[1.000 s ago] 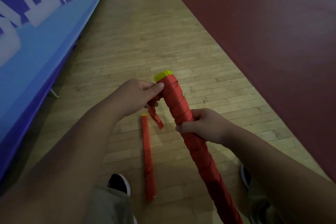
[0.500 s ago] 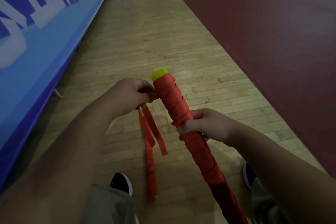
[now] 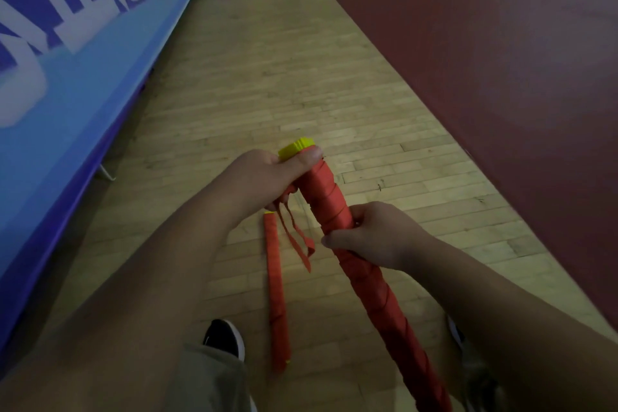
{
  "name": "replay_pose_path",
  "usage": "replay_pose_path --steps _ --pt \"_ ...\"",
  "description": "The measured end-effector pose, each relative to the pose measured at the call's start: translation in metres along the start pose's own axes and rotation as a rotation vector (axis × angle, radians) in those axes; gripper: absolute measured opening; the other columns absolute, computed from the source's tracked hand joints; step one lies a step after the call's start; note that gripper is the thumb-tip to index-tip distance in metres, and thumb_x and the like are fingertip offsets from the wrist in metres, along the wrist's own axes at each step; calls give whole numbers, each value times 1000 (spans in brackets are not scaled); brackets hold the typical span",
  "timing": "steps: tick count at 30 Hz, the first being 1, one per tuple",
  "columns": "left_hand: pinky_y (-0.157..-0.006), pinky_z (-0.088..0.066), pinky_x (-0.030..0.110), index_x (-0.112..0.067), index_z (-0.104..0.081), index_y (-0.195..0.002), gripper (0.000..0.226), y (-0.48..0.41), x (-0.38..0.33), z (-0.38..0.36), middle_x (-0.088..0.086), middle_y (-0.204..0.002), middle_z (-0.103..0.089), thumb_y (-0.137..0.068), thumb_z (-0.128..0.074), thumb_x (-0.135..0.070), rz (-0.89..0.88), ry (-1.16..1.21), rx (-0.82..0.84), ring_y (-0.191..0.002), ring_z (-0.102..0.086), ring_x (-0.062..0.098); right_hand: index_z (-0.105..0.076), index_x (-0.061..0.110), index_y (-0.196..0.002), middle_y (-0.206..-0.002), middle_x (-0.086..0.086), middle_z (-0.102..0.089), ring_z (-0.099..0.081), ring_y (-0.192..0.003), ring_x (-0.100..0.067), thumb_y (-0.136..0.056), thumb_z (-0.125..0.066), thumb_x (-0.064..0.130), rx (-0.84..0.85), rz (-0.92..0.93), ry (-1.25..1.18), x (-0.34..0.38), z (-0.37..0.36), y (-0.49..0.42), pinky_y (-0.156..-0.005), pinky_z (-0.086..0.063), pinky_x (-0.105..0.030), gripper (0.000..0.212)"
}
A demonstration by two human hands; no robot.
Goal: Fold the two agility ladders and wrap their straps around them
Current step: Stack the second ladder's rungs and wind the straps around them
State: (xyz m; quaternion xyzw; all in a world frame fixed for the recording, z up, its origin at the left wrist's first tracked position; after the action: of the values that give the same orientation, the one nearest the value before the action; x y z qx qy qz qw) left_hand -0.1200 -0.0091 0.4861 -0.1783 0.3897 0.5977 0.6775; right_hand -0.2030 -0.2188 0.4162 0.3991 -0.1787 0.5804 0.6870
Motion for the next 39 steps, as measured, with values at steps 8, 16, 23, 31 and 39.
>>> replay_pose_path --steps 8,16,23,31,39 --pt "-77 -66 44 -13 -77 -74 61 -8 -6 -13 -1 -58 -72 -85 -76 -73 3 156 -171 -60 -71 19 -74 39 -100 -86 11 -78 -75 -81 -9 -83 -80 67 -56 41 114 8 0 4 -82 -66 -39 34" --pt "-93 -58 53 -12 -87 -94 38 -3 -18 4 20 -102 -80 -95 -73 -47 -242 561 98 -93 -75 33 -71 34 -110 -103 7 -75 -73 -102 -16 -94 -80 47 252 136 -220 8 24 10 -100 -60 -42 22" --pt "-91 -62 37 -3 -75 -114 41 2 -14 16 13 -112 -81 -101 -57 -38 -366 705 158 -107 -77 26 -70 20 -139 -135 2 -77 -68 -133 -19 -89 -70 30 481 256 -329 5 39 19 -115 -50 -47 51" --pt "-95 -62 42 -24 -85 -103 66 -2 5 36 17 -103 -81 -78 -75 -84 -345 339 99 -94 -77 28 -75 18 -131 -127 -9 -79 -76 -121 -30 -101 -74 14 462 218 -381 -6 44 18 -111 -56 -65 30" --pt "-72 -58 32 -15 -79 -99 38 -5 10 30 0 -80 -77 -114 -53 -39 -238 68 7 -73 -70 17 -78 31 -113 -104 -3 -82 -81 -98 -25 -91 -90 36 176 147 -261 -6 35 16 -94 -67 -51 25"
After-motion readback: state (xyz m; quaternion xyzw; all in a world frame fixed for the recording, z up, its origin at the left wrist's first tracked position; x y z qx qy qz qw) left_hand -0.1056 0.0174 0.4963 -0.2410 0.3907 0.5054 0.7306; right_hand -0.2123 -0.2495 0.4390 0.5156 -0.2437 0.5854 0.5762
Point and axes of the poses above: each hand's wrist, its own y-axis away from the middle knuckle, its own z-axis out of the back of the hand, x = y × z, the point moved 1 cm from there along -y, towards the middle knuckle
